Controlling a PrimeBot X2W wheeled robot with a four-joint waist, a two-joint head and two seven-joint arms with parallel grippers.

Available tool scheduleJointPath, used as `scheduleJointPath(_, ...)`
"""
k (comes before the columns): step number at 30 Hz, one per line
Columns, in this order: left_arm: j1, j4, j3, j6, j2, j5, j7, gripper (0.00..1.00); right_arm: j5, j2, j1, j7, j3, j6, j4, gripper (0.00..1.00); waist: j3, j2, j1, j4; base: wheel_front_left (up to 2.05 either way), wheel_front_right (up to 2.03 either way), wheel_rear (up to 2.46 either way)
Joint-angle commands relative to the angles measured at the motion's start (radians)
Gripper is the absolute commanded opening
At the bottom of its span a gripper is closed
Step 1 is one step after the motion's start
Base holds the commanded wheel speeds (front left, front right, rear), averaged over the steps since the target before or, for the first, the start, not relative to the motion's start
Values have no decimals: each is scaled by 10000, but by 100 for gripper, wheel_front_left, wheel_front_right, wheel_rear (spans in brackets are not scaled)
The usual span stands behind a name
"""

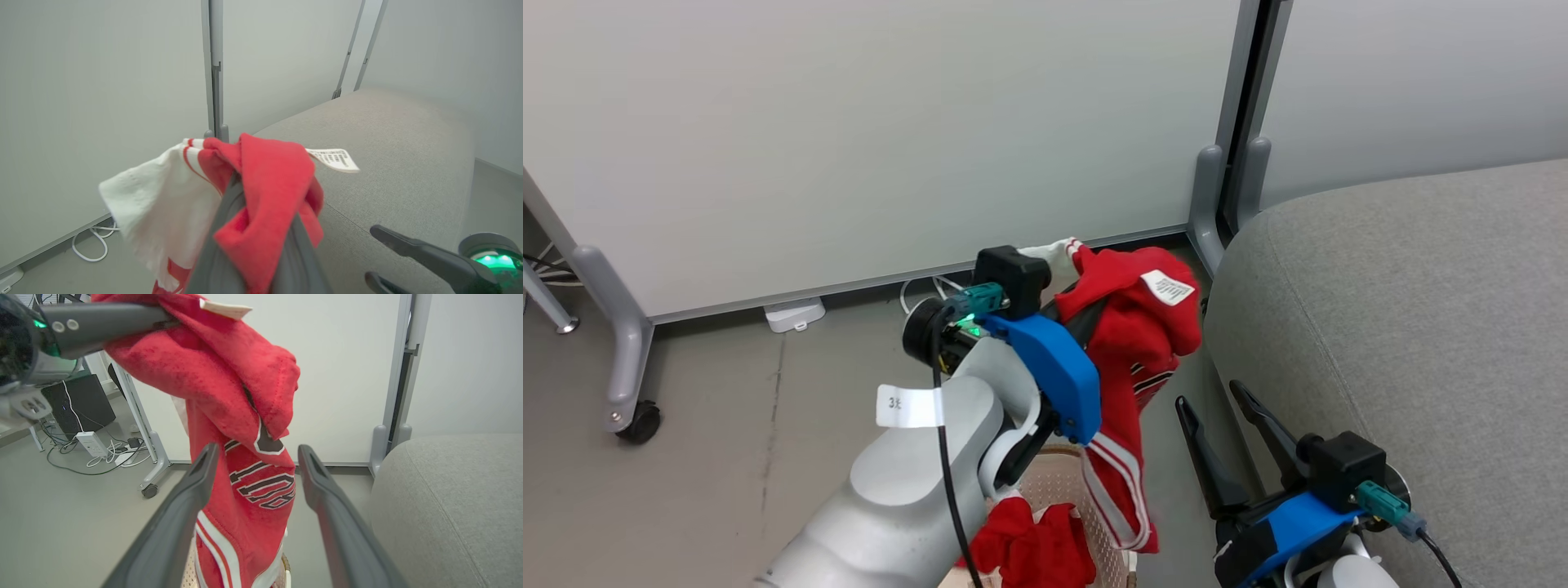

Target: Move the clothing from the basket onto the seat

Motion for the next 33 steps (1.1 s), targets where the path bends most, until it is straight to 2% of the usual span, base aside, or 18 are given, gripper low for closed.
scheduleJointPath(1,-223,-106,-153,69,13,-125,21,0,-67,-29,-54,17,36,1,16,100,-16,-1,0,-46,0,0,0)
scheduleJointPath(11,-815,-358,-1106,474,14,-988,-70,0,-48,-29,-48,24,145,1,77,100,-12,-1,0,-369,0,0,0)
scheduleJointPath(24,-1109,-127,-1960,635,13,-1819,-386,0,-60,-29,-223,203,351,1,247,100,21,-1,0,-510,0,0,0)
scheduleJointPath(33,-1300,-190,-2457,722,16,-2295,-556,0,163,-29,-1113,652,889,2,1180,100,70,-1,0,-340,0,0,0)
